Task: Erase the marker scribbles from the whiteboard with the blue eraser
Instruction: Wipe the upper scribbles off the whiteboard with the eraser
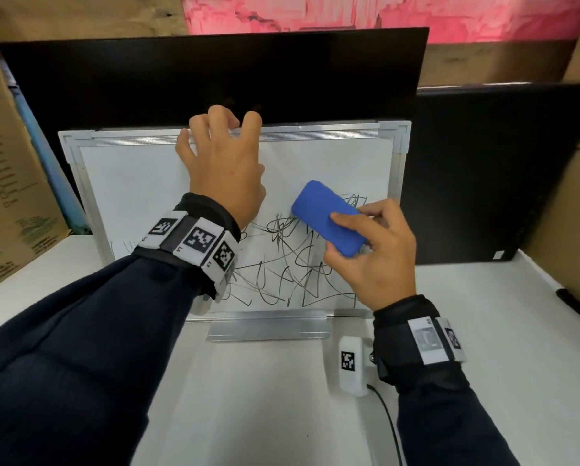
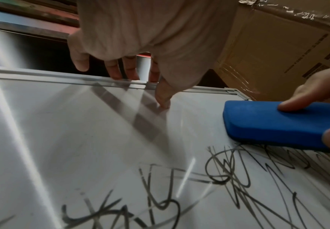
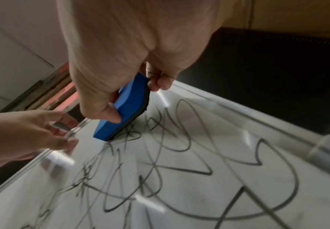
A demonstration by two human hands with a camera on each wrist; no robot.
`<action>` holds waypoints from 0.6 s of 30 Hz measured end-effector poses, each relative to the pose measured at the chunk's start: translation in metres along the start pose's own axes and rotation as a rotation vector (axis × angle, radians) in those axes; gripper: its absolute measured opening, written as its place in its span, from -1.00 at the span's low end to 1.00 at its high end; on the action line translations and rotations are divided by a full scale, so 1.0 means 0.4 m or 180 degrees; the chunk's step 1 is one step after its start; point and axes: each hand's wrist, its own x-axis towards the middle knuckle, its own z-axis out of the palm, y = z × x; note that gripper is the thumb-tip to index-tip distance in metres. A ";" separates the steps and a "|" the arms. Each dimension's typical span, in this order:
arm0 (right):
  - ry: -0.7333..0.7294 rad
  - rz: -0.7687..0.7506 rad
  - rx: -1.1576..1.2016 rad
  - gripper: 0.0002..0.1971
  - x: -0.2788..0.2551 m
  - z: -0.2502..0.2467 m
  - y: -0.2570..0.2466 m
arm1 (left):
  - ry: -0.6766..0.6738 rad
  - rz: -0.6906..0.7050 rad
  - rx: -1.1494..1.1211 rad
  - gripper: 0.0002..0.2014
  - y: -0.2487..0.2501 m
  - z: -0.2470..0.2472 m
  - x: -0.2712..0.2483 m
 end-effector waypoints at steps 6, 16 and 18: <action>0.0356 0.0162 -0.0149 -0.67 -0.017 -0.049 0.054 | -0.0012 -0.0018 0.0008 -0.50 0.002 -0.003 -0.004; 0.0512 0.0400 -0.0301 -0.64 -0.045 -0.019 0.041 | 0.0021 -0.0049 -0.0025 -0.49 0.005 0.003 -0.002; 0.0477 0.0397 -0.0323 -0.65 -0.044 -0.015 0.039 | 0.0009 -0.0058 -0.0029 -0.48 0.005 0.001 -0.003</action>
